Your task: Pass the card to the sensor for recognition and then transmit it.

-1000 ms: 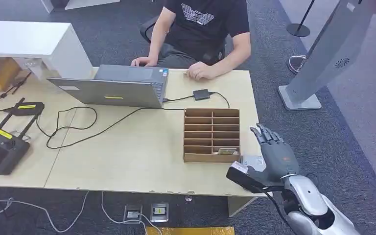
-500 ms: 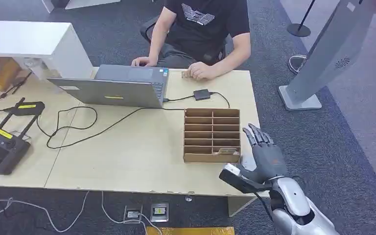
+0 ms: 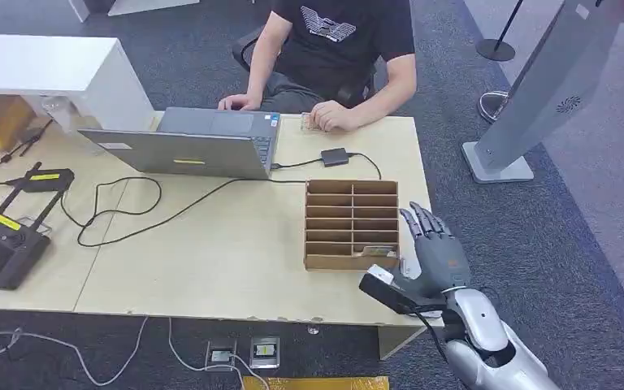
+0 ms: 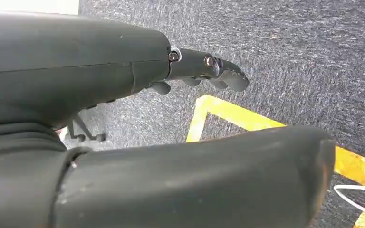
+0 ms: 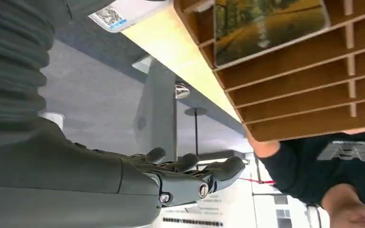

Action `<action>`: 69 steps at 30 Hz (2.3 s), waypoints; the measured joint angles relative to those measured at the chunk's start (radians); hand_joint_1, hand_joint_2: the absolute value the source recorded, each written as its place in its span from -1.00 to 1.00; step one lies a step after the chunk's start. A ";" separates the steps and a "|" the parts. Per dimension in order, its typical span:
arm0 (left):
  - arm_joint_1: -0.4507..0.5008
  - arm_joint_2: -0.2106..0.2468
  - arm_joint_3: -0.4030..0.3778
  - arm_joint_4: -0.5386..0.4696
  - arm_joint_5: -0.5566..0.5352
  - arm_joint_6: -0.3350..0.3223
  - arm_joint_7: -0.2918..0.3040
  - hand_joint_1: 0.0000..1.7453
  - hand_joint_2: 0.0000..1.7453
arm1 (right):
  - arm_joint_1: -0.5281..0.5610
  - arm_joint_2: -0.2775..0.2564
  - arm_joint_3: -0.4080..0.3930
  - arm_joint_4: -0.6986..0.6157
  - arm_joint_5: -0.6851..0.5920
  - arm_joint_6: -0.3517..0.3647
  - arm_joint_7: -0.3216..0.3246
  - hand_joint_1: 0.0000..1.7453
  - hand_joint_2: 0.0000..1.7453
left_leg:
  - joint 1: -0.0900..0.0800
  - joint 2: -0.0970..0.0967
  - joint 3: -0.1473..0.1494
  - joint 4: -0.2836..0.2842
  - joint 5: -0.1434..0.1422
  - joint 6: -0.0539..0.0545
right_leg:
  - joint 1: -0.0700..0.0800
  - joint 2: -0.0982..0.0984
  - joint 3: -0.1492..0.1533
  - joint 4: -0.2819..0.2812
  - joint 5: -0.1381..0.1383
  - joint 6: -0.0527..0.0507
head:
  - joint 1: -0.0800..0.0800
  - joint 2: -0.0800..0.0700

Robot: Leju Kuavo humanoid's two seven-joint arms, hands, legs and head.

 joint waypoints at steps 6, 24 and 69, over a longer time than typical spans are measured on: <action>-0.001 0.003 0.000 0.000 0.000 -0.003 -0.004 -1.00 -1.00 | -0.017 0.029 0.000 0.014 0.044 0.003 -0.040 -1.00 1.00 | 0.000 0.000 0.000 0.000 0.000 0.000 | 0.000 0.000 0.000 0.000 0.000 0.000 | 0.000 0.000; -0.003 0.006 0.000 0.000 0.000 -0.010 -0.005 -1.00 -1.00 | -0.047 0.101 0.012 0.118 0.069 0.015 -0.085 -1.00 1.00 | 0.000 0.000 0.000 0.000 0.000 0.000 | 0.000 0.000 0.000 0.000 0.000 0.000 | 0.000 0.000; -0.004 0.019 -0.002 0.001 -0.001 -0.021 -0.008 -1.00 -1.00 | -0.078 0.129 0.012 0.202 0.041 0.053 -0.106 1.00 1.00 | 0.000 0.000 0.000 0.000 0.000 0.000 | 0.000 0.000 0.000 0.000 0.000 0.000 | 0.000 0.000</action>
